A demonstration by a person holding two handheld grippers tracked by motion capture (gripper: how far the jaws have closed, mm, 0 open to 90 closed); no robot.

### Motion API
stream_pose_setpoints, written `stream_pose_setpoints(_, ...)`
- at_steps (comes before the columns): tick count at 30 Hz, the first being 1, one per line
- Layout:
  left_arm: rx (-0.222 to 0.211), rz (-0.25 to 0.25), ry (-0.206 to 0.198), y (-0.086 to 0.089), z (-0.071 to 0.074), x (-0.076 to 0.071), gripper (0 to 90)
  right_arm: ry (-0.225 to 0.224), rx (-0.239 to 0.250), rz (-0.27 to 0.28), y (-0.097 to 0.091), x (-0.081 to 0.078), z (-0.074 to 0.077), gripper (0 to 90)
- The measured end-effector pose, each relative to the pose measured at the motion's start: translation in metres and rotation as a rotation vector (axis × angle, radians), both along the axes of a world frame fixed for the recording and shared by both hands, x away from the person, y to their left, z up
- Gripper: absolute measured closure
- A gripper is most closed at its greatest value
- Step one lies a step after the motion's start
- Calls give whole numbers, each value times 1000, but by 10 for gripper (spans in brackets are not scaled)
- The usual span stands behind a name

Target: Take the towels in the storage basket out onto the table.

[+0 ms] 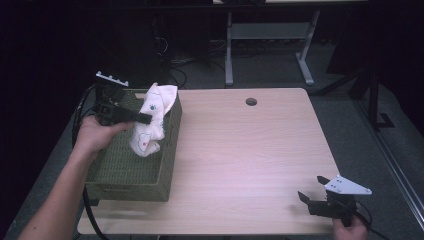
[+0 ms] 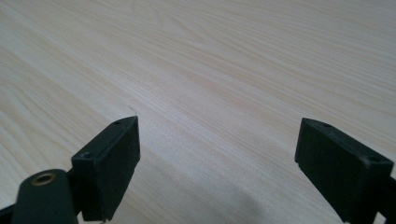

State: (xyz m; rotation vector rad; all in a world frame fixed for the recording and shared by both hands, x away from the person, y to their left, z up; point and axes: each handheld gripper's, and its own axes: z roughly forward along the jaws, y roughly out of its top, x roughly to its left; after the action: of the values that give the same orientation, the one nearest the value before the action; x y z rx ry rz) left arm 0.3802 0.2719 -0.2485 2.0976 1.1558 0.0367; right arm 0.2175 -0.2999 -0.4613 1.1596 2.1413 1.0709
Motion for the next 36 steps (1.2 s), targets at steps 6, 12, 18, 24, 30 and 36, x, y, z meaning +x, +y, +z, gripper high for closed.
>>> stream_pose_setpoints(6, 5, -35, -9, -14, 5, 1, 768, -1, -3, 3, 1, 0, 0, 136)
stream_pose_setpoints(12, 2, -71, -16, -30, 10, 1, 768, -3, 1, -1, 1, 0, 1, 137)
stream_pose_setpoints(18, -1, -106, -28, -49, 18, 0, 768, -5, 2, -1, 0, -1, 1, 136)
stream_pose_setpoints(24, -2, -148, -27, -68, 16, -1, 768, -7, 0, 3, 1, -1, 2, 136)
stream_pose_setpoints(30, -1, -195, -11, -94, 7, 3, 768, -8, 4, 4, 1, -1, 2, 136)
stream_pose_setpoints(36, -1, -230, 1, -114, 0, 6, 768, -12, 6, 5, 1, -1, 3, 137)
